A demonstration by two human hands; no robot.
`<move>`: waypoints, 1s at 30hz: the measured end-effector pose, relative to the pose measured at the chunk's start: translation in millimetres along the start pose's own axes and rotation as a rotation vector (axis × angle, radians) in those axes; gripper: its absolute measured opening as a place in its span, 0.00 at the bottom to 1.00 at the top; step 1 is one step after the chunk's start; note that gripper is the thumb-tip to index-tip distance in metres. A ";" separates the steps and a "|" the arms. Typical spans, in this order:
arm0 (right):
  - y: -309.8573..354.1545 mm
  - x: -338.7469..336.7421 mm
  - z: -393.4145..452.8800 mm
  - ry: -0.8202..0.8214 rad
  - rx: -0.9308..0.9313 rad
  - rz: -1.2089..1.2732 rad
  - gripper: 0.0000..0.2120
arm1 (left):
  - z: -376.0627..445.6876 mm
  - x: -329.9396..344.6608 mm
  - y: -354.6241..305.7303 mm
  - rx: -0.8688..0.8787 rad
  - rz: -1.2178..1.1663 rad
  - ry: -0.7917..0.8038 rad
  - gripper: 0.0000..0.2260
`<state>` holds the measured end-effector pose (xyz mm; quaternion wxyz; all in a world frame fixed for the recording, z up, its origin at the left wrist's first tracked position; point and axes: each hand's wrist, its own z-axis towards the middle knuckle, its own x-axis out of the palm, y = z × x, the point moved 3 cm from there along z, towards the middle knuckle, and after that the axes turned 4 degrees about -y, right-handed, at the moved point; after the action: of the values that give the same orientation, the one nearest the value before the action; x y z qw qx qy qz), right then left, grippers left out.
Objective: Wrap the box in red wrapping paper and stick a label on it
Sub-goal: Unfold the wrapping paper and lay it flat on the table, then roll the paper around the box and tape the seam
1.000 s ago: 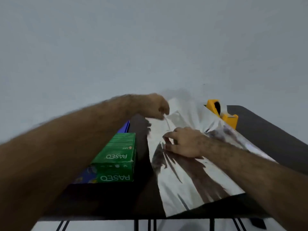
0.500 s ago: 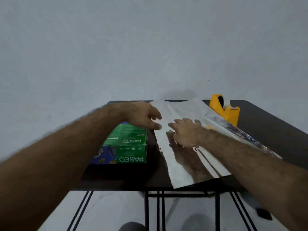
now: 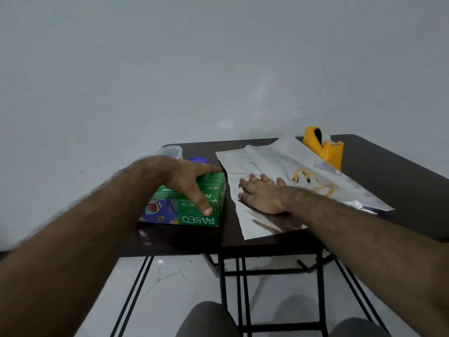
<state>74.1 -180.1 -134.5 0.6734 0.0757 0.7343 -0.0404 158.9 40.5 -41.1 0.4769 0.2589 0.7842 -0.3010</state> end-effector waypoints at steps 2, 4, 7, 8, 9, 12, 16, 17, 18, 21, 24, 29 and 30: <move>8.1 0.4 4.8 -0.015 0.024 0.005 0.35 | -2.3 -0.4 2.4 -0.015 -0.004 -0.003 0.61; 18.1 1.3 9.2 -0.019 0.029 0.020 0.35 | -4.5 -3.3 3.9 -0.030 0.006 -0.039 0.57; 34.2 1.9 13.1 -0.017 0.030 0.039 0.36 | -8.1 -10.7 4.6 -0.027 0.026 -0.108 0.60; 39.5 2.0 13.6 -0.020 0.034 0.050 0.37 | -9.2 -14.0 4.6 -0.019 0.026 -0.136 0.61; 44.1 1.2 14.4 -0.031 0.039 0.067 0.37 | -10.4 -17.8 4.0 -0.010 0.023 -0.163 0.62; 51.0 -12.2 11.8 -0.108 0.051 0.083 0.35 | -11.3 -28.1 -1.0 0.033 -0.009 -0.226 0.61; 38.2 -29.5 0.2 -0.009 0.100 -0.048 0.33 | -8.9 -39.4 -8.8 0.066 -0.021 -0.281 0.60; 32.1 -31.8 -6.1 0.025 0.119 -0.066 0.34 | -6.3 -41.1 -12.0 0.074 -0.028 -0.292 0.59; 26.7 -34.6 -12.5 0.045 0.128 -0.074 0.34 | -2.9 -42.8 -14.5 0.074 -0.034 -0.310 0.60; -1.1 -45.4 -24.7 0.003 0.114 0.003 0.29 | 13.5 -49.6 -30.2 0.077 -0.006 -0.394 0.62; -45.0 -62.0 -26.6 -0.108 0.145 0.326 0.32 | 37.5 -53.8 -51.1 0.081 -0.013 -0.436 0.62; -105.1 -66.5 -39.9 -0.046 0.254 0.329 0.44 | 87.6 -57.8 -97.9 0.112 0.016 -0.476 0.60; -110.1 -62.1 -46.0 0.018 0.234 0.249 0.48 | 98.3 -59.0 -107.2 0.119 0.021 -0.479 0.59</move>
<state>15.7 -284.7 -73.3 0.6531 0.2442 0.7157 -0.0411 167.1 -110.6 0.5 0.6362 0.2160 0.6268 -0.3946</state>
